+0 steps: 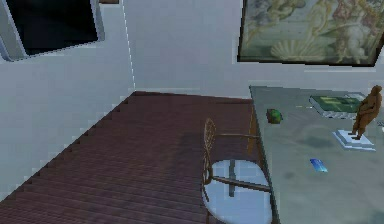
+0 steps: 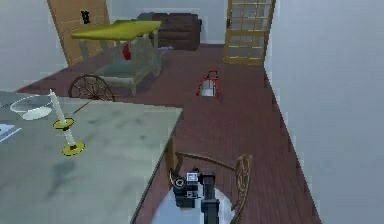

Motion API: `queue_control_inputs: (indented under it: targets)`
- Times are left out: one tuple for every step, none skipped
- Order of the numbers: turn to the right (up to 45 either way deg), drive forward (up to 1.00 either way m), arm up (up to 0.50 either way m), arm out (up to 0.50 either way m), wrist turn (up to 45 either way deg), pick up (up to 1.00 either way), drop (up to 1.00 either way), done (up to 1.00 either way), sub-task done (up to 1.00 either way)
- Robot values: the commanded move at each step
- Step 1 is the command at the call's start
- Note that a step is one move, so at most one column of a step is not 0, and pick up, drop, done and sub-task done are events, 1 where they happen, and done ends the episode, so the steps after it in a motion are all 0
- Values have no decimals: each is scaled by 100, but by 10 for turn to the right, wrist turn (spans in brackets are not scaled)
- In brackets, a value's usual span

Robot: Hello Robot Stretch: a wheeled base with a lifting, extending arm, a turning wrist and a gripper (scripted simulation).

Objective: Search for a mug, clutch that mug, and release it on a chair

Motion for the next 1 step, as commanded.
queue_control_inputs:
  targets:
    - [0,0,0,0,0,0,0,100,0]
